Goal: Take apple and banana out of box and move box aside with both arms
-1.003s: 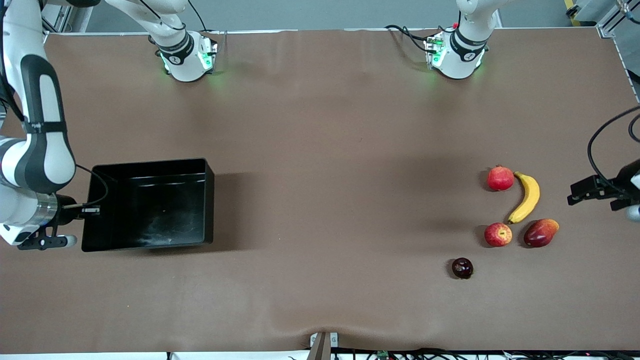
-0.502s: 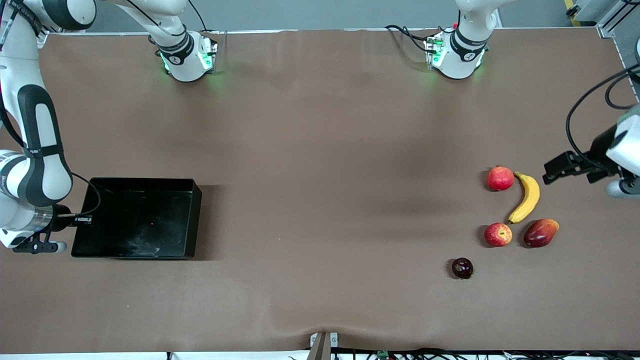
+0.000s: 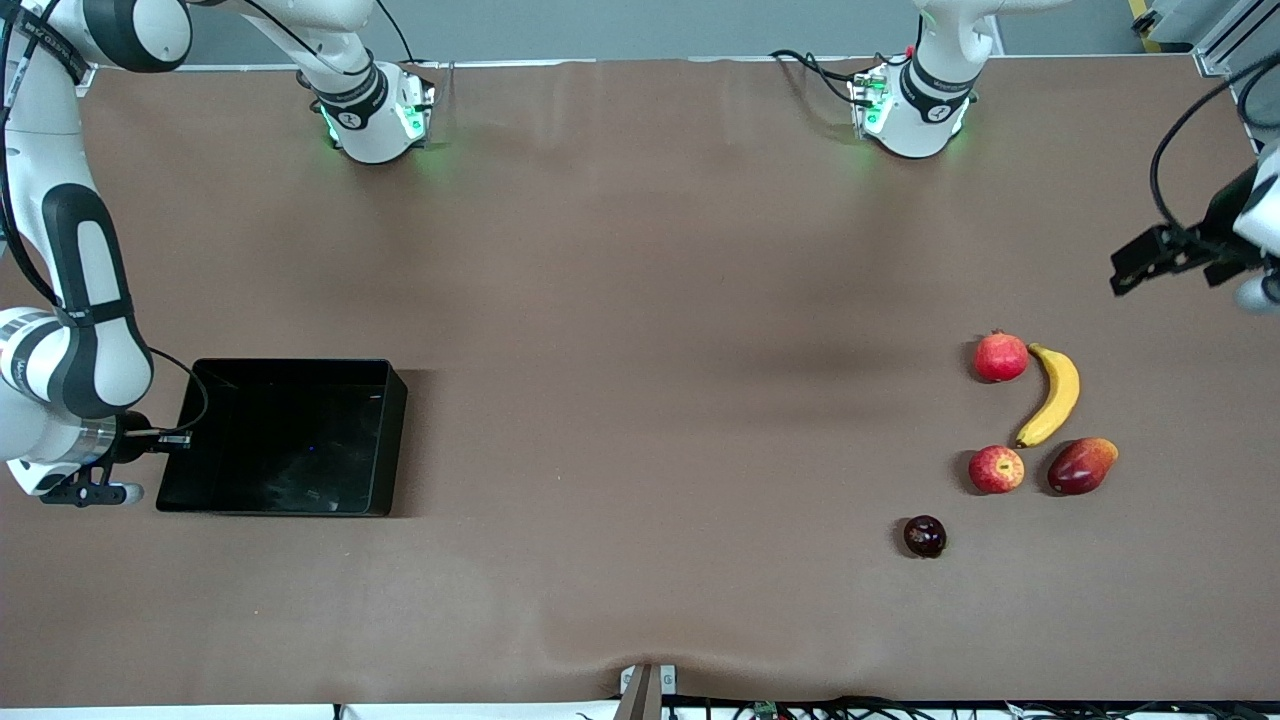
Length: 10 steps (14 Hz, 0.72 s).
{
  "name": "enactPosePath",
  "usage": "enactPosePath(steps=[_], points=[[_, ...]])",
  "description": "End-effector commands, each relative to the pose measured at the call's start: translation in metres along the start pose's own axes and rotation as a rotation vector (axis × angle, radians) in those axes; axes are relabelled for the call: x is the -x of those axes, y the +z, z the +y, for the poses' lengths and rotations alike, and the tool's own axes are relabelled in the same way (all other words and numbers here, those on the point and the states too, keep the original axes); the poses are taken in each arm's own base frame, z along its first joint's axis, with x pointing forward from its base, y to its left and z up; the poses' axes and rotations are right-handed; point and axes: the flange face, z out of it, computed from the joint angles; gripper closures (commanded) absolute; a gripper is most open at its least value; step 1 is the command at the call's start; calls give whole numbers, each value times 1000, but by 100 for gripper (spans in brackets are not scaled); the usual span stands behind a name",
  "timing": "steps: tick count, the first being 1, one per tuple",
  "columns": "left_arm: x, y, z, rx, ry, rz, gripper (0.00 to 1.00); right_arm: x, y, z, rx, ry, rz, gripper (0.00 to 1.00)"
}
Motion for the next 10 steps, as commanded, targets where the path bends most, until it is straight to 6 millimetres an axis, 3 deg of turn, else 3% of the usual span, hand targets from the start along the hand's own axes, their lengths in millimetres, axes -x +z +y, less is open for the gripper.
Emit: enactPosePath(steps=[1, 3, 6, 10], points=[[17, -5, -1, 17, -7, -11, 0, -3, -56, -9, -1, -26, 61, 0], [17, -8, 6, 11, 4, -14, 0, 1, -95, -27, 6, -56, 71, 0], [11, -10, 4, 10, 5, -10, 0, 10, -162, -89, 23, -133, 98, 0], [5, -7, 3, 9, 11, -16, 0, 38, -228, -168, 26, -165, 102, 0]])
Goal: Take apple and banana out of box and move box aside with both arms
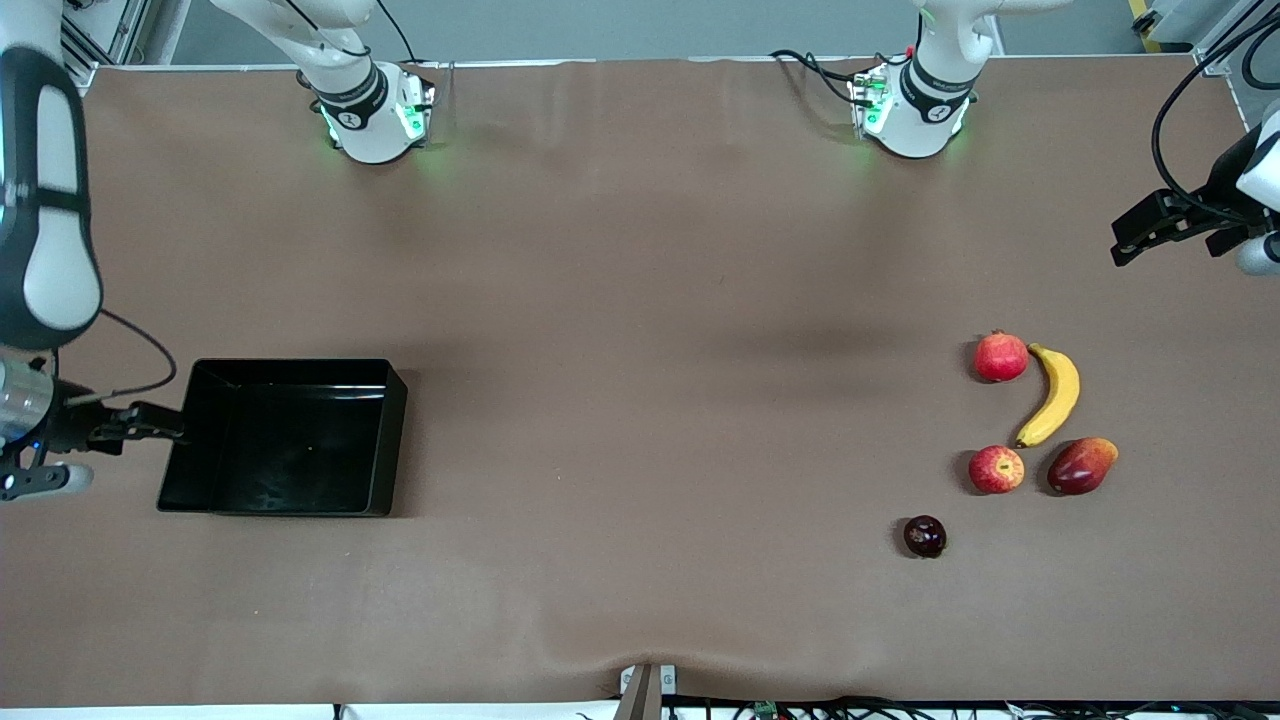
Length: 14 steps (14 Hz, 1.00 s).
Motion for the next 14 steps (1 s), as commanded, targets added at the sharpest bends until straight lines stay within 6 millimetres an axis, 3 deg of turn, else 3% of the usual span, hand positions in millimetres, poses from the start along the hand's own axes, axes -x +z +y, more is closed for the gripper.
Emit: enactPosePath(steps=[1, 4, 8, 10, 14], points=[[-4, -3, -4, 13, 3, -11, 0, 21, -41, -36, 0, 54, -28, 0], [3, 0, -2, 9, -8, -61, 0, 46, -94, -74, 3, 83, -21, 0], [7, -9, 8, 63, 2, -51, 0, 89, -159, -86, 4, 102, -18, 0], [6, -9, 11, 61, 23, -48, 0, 105, -179, -96, 5, 145, -23, 0], [1, -29, 7, 71, 11, -7, 0, 133, -206, -101, 4, 210, -43, 0]])
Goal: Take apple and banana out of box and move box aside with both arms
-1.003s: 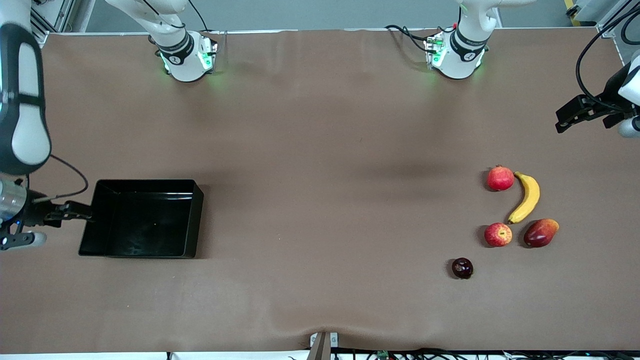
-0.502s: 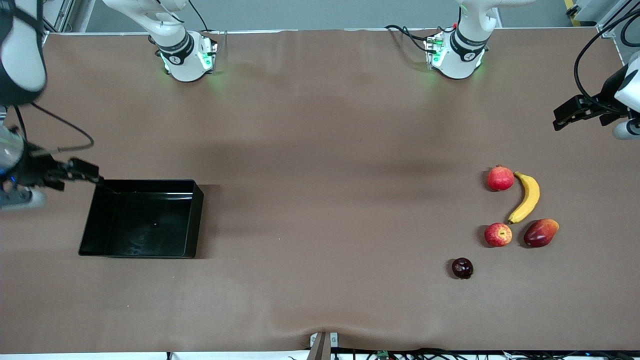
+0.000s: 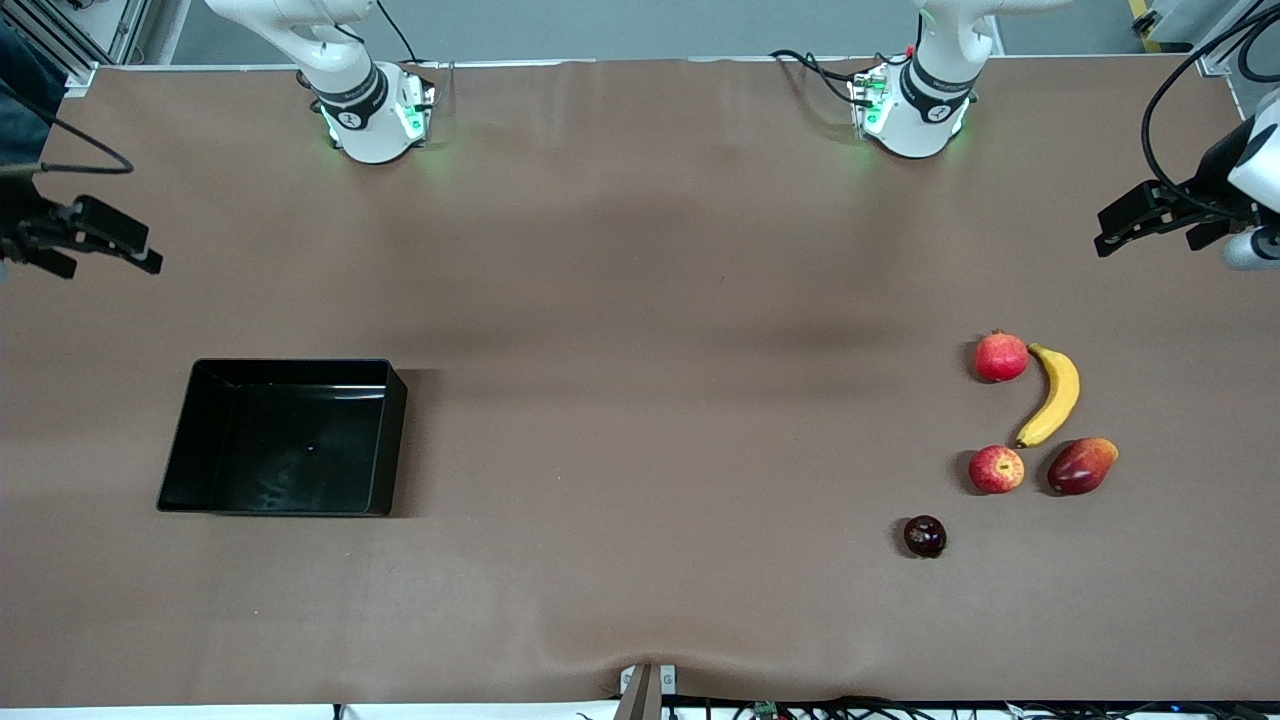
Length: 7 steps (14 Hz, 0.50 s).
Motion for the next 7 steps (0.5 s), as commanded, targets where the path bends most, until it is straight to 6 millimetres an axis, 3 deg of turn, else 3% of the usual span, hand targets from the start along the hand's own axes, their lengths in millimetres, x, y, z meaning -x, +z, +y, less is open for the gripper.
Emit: enactPosePath(steps=[1, 7], points=[[-2, -13, 1, 18, 7, 8, 0, 25, -13, 4, 8, 43, -12, 0], [-1, -6, 3, 17, 12, -25, 0, 27, -14, 17, 46, 61, -18, 0]])
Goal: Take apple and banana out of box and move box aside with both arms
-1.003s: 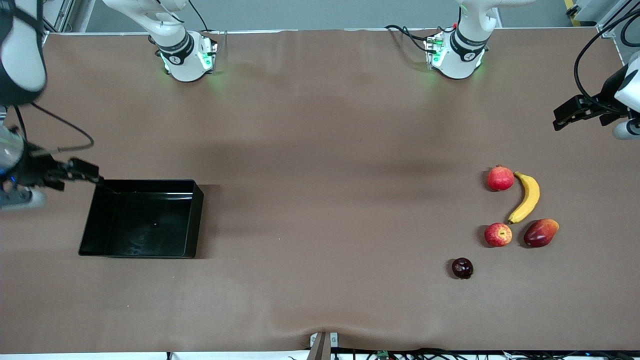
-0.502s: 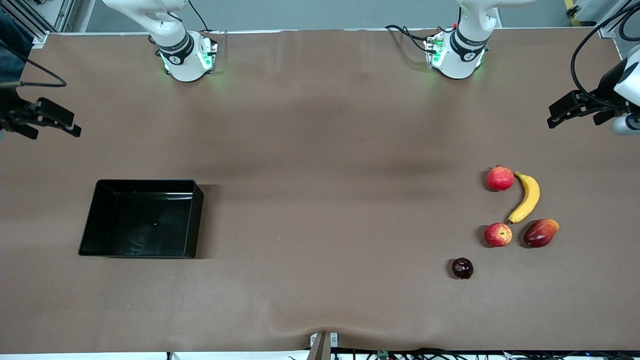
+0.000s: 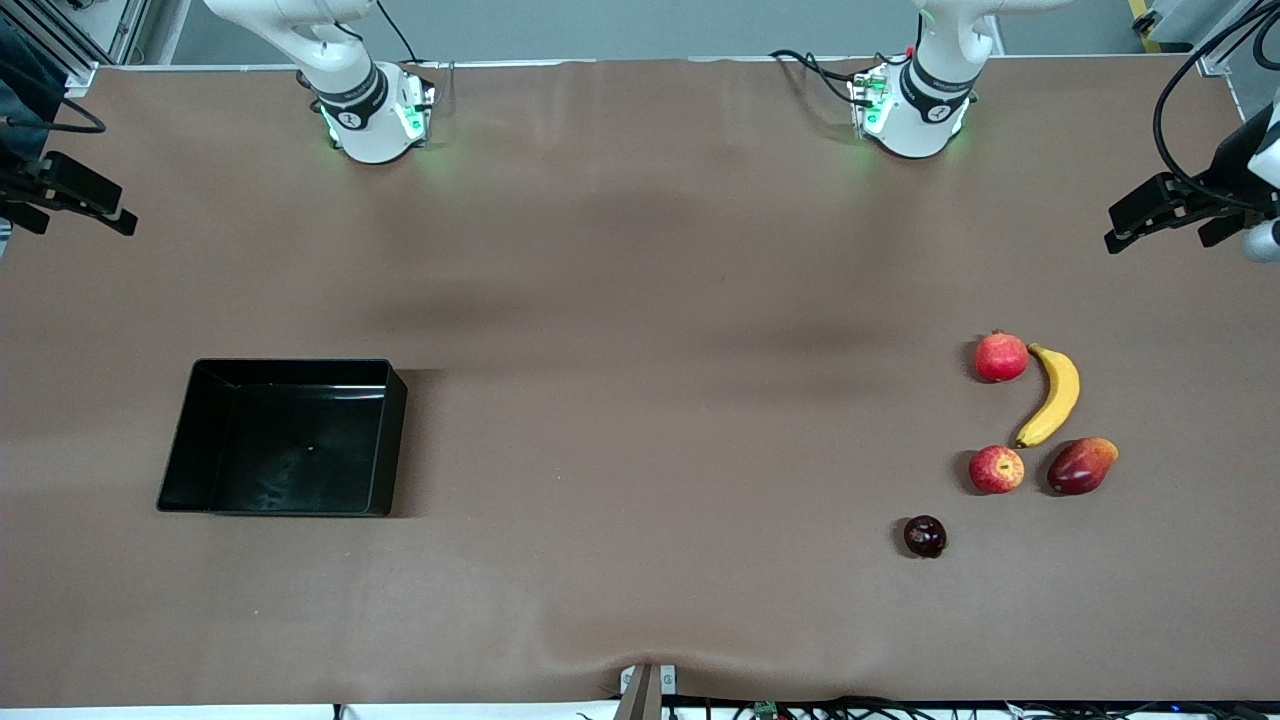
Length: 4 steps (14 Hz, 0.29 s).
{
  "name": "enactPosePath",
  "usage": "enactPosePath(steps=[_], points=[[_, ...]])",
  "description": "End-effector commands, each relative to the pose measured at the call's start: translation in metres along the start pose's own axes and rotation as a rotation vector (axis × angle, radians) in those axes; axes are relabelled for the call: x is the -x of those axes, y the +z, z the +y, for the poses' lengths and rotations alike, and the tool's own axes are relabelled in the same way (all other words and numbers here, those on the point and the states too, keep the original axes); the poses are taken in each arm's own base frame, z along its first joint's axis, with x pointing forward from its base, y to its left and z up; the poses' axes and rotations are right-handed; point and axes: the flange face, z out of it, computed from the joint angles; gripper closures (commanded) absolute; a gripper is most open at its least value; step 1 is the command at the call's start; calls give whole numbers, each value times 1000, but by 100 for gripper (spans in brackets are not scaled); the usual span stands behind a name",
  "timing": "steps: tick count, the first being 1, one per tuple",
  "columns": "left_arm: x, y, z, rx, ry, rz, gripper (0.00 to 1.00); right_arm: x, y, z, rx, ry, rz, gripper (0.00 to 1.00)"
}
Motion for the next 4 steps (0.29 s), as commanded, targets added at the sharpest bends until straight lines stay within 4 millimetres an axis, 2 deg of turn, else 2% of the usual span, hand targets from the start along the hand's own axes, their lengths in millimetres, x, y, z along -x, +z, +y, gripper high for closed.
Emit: enactPosePath(steps=[1, 4], points=[[0, -3, 1, 16, 8, -19, 0, 7, 1, 0, 18, 18, -12, 0], [0, -4, 0, 14, 5, -21, 0, 11, 4, 5, 32, 53, -51, 0]])
